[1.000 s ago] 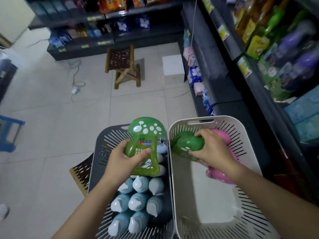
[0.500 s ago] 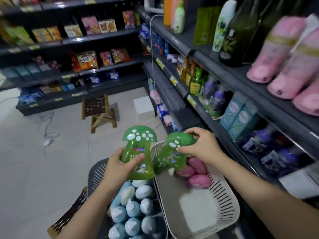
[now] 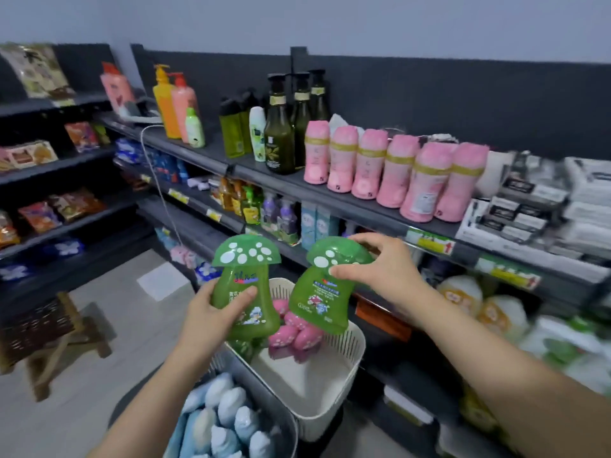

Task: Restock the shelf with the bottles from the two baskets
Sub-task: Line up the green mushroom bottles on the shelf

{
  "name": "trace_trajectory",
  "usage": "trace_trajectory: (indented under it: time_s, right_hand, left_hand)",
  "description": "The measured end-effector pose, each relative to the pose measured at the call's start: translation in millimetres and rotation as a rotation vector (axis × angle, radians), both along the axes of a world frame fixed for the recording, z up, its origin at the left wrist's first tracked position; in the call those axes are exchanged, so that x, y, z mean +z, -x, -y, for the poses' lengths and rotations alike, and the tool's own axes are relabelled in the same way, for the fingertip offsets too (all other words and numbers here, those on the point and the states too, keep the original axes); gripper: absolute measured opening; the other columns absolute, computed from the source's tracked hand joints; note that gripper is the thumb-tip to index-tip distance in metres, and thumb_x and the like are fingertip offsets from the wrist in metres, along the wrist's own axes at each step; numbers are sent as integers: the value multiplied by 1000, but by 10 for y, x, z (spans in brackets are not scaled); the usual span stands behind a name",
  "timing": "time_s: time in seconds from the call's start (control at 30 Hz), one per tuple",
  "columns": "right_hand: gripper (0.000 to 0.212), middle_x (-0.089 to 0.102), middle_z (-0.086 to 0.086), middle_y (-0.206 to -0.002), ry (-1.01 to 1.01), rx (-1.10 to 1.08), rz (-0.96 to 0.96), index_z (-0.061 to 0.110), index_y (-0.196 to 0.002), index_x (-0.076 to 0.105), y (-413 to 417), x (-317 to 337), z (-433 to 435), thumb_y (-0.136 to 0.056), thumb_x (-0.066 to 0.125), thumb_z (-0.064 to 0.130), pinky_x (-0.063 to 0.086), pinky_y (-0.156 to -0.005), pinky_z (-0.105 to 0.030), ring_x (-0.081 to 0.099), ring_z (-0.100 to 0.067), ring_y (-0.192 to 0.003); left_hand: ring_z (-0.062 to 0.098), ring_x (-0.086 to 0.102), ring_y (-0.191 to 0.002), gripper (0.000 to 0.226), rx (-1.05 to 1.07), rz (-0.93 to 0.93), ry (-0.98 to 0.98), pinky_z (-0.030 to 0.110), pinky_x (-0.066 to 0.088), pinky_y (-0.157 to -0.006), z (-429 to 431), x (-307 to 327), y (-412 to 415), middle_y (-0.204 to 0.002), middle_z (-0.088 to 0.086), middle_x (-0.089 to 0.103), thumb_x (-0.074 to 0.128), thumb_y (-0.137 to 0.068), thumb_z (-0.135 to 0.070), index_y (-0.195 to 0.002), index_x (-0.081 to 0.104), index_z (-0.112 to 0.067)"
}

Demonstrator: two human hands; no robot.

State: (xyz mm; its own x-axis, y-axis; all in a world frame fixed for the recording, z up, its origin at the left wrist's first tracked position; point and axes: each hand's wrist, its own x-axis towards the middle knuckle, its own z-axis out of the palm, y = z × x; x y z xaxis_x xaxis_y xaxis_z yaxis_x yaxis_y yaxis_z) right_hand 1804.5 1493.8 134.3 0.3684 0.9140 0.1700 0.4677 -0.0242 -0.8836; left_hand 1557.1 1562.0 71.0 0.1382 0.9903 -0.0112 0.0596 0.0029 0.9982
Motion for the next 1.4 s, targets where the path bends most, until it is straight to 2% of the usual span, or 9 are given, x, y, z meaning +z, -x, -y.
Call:
trace_trajectory:
  time_s: [0.1,0.23,0.37,0.53,0.73,0.87,1.0,1.17,1.4]
  right_hand:
    - [44,66,13,-82,-21,-125,9,27,-90,66,-202,213,451,-54,91,20,42,-61,-3,58,7,-67]
    - [48,67,11,-90,-19,-280,56,32,-92,64,-473,410,1052,-53,91,26,51,-76,-23,64,-8,-83]
    - [46,61,22,-85,-46,-419,82,30,-94,64,-783,601,1748,-56,89,25,44,-64,-4,58,6,-76]
    - [45,68,15,-88,-99,-611,89,29,-95,67,-1226,832,2757,-56,89,24,48,-69,-10,62,4,-78]
    - [43,69,13,-85,-142,-816,169,29,-91,68,-1700,1051,3996,-55,89,23,45,-62,-7,63,4,-74]
    - [43,71,12,-86,-125,-884,194,30,-91,70,-2064,1100,4713,-52,89,26,51,-70,-15,65,2,-78]
    - [42,72,11,-85,-99,-895,218,31,-90,70,-2429,1128,5263,-53,88,27,54,-75,-23,66,-1,-79]
    - [40,72,12,-85,-108,-892,231,34,-92,69,-2960,1127,5688,-55,86,29,54,-76,-26,66,-3,-81]
    - [46,70,10,-91,-138,-864,197,28,-102,66,-3655,1090,5672,-61,85,21,52,-72,-18,65,-3,-84]
  left_hand:
    - [19,69,-71,35,-113,19,-33,37,58,-67,162,158,-319,-77,-2,73,85,-66,-29,-93,64,-20]
    - [20,71,-76,28,-290,32,-80,39,58,-69,433,374,-812,-80,-4,74,81,-69,-27,-90,63,-26]
    - [12,69,-71,29,-425,37,-190,20,56,-64,761,620,-1437,-76,-8,74,82,-70,-21,-92,63,-23]
    - [-4,63,-59,21,-586,96,-279,5,47,-53,1371,911,-2312,-70,-10,71,73,-76,-12,-91,62,-21]
    - [2,68,-68,38,-790,119,-323,16,52,-54,2309,1115,-3215,-77,-21,72,82,-63,-42,-92,59,-31]
    - [-2,67,-71,34,-863,98,-348,15,50,-55,3028,1213,-3659,-82,-12,71,76,-73,-27,-101,58,-28]
    - [4,67,-86,67,-911,74,-377,22,53,-71,3534,1294,-4035,-101,-8,69,77,-61,-53,-116,56,-22]
    - [11,66,-95,68,-872,77,-399,31,55,-78,3939,1400,-4447,-105,-9,67,72,-63,-53,-121,52,-24]
    - [-1,66,-80,56,-764,114,-405,19,52,-70,4031,1572,-4948,-96,-12,69,71,-67,-46,-115,55,-23]
